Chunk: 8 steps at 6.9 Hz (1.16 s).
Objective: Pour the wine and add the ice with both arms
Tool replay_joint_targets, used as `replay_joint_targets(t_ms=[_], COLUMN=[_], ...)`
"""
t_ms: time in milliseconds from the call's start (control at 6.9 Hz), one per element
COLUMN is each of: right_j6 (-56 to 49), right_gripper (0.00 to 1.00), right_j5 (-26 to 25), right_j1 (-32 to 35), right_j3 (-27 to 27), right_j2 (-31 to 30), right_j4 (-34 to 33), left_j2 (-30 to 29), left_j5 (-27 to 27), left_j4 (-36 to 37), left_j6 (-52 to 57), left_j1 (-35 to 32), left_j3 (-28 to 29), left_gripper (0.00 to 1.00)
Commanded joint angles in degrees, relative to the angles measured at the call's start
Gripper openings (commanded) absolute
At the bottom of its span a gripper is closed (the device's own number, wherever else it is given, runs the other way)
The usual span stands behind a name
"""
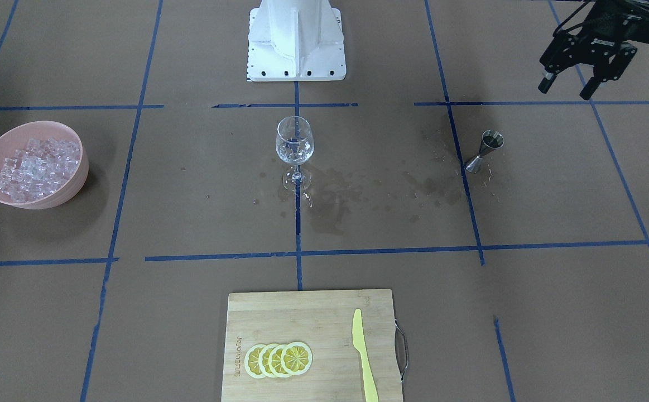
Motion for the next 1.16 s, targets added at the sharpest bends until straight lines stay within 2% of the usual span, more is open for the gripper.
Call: replay_joint_targets(t_ms=[0,290,580,724,869,1014], right_j6=[0.0,0.2,6.4,6.5,6.5,6.5], right_gripper=[1.00,1.00,1.00,1.00,1.00,1.00], right_j5=[3.0,3.3,3.1,3.1,3.1,3.1], right_j1=[0.0,0.0,-1.4,-1.4,-1.6,-1.6], right_j3=[0.1,0.1,1.1,1.1,1.1,1.0], right_j2=[0.1,0.3,0.7,0.8,0.9,0.9], right_j4=[0.1,0.1,0.2,0.2,0.2,0.2], left_j2=[1.0,1.1,1.5,2.2,4.1,4.4], left_j5=[10.5,12.5,16.1,22.1,31.4,32.7], left_j4=[-1.5,-1.9,-2.0,-2.0,-2.0,-2.0], left_j6=[-7.2,-9.4,-10.1,-10.2,-12.6,-14.4], left_j1=[10.1,10.4,13.9,18.0,24.8,27.8], left_j3=[-2.9,-3.8,-3.9,-3.9,-3.9,-3.9], left_gripper=[0.94,0.97,1.00,1.00,1.00,1.00])
